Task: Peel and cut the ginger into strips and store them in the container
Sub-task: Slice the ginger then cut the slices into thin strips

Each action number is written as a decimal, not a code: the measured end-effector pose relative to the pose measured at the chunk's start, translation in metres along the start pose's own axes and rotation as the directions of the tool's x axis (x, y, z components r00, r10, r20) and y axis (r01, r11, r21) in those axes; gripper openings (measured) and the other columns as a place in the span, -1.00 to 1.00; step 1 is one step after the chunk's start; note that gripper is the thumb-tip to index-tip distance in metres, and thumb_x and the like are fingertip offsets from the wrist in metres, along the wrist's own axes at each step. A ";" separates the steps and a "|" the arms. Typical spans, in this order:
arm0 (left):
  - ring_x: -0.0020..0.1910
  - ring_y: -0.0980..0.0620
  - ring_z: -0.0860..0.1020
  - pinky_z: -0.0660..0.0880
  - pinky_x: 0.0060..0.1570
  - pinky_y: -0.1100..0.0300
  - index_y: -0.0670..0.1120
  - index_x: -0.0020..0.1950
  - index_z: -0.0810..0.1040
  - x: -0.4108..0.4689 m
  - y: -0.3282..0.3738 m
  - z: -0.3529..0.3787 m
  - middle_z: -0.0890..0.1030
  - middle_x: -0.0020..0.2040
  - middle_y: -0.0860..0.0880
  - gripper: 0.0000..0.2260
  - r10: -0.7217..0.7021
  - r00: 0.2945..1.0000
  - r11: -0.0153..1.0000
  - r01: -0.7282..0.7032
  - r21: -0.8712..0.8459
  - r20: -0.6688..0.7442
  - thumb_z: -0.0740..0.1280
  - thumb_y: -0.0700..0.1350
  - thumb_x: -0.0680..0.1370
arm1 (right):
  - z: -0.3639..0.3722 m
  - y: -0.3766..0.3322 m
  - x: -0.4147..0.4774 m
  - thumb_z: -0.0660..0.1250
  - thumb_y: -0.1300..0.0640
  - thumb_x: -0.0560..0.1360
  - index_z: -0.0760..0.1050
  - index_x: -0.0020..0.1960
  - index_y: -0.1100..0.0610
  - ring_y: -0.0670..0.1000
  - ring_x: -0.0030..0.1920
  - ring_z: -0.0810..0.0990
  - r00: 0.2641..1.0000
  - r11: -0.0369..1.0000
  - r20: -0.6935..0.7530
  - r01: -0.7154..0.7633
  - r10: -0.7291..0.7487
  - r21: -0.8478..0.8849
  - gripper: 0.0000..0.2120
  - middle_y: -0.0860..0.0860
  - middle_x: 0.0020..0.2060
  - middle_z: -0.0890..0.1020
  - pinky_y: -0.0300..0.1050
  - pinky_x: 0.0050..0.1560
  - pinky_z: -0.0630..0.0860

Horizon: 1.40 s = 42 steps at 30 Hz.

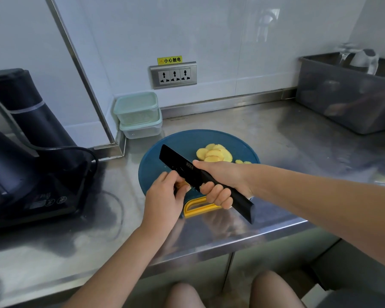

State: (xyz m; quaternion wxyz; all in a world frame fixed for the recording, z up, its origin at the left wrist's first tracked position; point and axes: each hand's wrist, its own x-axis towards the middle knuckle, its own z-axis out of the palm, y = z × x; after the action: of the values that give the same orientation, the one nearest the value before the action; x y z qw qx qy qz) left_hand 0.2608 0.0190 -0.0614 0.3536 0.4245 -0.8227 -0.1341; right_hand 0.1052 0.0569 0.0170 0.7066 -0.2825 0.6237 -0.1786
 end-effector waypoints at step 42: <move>-0.22 0.11 0.54 0.42 -0.23 0.42 -0.09 -0.13 0.55 0.001 -0.007 -0.002 0.57 -0.19 0.04 -0.92 -0.060 0.998 0.987 0.061 -0.150 0.013 0.44 -0.17 0.45 | 0.030 -0.005 0.022 0.00 -0.50 0.46 0.25 -0.43 0.09 -0.05 -0.71 0.26 0.954 0.979 -0.299 -0.052 -0.009 -0.196 -0.32 -0.03 -0.66 0.31 -0.38 -0.60 0.29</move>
State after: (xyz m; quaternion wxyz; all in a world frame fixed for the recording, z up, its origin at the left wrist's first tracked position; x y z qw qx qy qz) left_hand 0.2659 0.0143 -0.0626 0.3772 0.4209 -0.7983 -0.2082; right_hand 0.1386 0.0450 0.0042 0.5739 -0.3155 0.7412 -0.1473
